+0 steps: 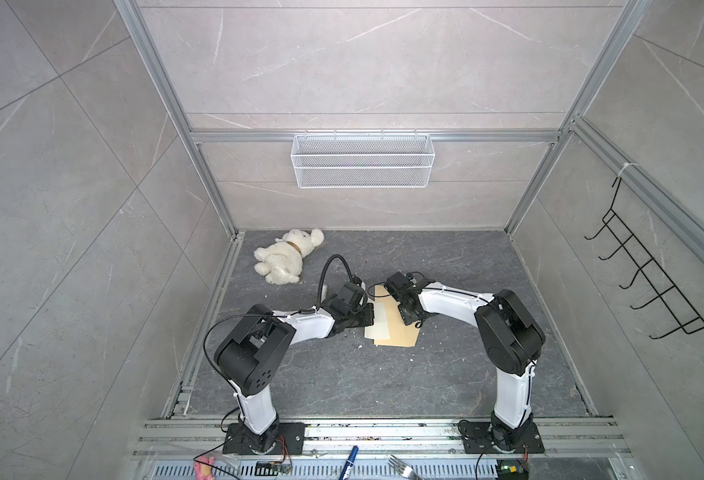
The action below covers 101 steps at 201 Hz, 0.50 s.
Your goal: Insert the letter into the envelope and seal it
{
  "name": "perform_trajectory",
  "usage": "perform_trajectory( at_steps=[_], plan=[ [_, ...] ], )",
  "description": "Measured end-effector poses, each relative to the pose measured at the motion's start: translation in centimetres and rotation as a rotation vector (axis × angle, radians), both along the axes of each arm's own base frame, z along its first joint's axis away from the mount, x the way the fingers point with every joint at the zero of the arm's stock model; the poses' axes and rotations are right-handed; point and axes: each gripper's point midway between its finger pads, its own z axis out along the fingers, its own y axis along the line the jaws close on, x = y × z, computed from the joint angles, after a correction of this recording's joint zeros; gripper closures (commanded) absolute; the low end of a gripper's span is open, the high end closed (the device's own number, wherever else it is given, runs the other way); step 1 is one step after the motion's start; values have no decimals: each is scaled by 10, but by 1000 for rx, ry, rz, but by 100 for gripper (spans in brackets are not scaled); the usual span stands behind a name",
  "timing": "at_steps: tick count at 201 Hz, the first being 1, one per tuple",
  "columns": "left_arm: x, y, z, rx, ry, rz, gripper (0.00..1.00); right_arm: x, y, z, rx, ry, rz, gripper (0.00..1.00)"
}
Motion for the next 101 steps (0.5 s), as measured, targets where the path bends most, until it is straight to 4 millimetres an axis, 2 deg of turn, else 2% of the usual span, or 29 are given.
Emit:
perform_trajectory(
  at_steps=[56,77,101],
  plan=[
    [-1,1,-2,13,2,1,100,0,1,0,8,5,0,8],
    [-2,1,-2,13,2,0,100,-2,9,2,75,11,6,8],
    [-2,1,3,9,-4,-1,100,-5,21,25,202,-21,23,7]
  ],
)
